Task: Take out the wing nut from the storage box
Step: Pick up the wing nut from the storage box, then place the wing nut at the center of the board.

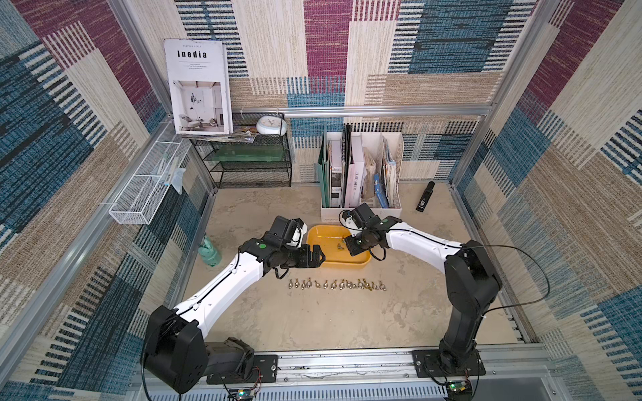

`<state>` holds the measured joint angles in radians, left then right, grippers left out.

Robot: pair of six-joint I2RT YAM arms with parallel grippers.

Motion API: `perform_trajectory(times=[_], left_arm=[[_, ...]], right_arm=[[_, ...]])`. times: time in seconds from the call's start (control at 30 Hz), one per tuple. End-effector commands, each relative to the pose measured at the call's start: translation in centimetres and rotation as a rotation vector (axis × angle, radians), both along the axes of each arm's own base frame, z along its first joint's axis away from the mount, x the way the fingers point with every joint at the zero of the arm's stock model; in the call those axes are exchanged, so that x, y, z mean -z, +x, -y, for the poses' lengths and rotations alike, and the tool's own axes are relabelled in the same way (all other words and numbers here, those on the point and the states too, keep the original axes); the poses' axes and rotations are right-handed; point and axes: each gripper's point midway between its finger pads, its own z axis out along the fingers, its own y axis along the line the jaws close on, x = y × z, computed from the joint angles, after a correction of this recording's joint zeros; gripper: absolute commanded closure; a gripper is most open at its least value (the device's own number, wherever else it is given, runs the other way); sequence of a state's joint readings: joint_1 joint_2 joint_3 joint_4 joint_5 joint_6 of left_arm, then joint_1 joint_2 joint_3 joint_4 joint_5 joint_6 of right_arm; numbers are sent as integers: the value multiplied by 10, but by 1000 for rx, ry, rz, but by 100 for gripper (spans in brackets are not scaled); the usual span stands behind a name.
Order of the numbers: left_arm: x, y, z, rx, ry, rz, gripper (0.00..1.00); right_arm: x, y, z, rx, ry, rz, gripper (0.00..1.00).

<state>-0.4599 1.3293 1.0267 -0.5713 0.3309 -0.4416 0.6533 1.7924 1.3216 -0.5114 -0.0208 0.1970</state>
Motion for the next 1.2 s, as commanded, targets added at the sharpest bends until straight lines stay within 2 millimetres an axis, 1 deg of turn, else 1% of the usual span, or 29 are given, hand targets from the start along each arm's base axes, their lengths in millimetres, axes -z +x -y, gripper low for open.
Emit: perform_trajectory(times=[0.0, 0.13, 0.33, 0.5, 0.7, 0.83, 1.0, 1.17], left_arm=[[-7, 3, 8, 25, -44, 22, 1], [-11, -2, 19, 74, -98, 23, 1], [-11, -13, 30, 129, -105, 23, 1], [-10, -25, 44, 179, -103, 17, 1], [-11, -34, 49, 194, -104, 19, 1], [-10, -38, 49, 193, -104, 16, 1], [-11, -39, 49, 191, -101, 21, 1], [-10, -39, 48, 186, -93, 23, 1]], right_arm=[[-6, -20, 13, 79, -7, -17, 100], [-11, -49, 27, 130, -6, -28, 100], [-9, -89, 44, 200, 12, -56, 100], [0, -118, 55, 242, 12, -86, 100], [16, -150, 74, 292, 10, -128, 100], [26, -165, 85, 316, 3, -149, 100], [49, -179, 102, 343, -32, -188, 100], [59, -181, 107, 353, -55, -194, 100]])
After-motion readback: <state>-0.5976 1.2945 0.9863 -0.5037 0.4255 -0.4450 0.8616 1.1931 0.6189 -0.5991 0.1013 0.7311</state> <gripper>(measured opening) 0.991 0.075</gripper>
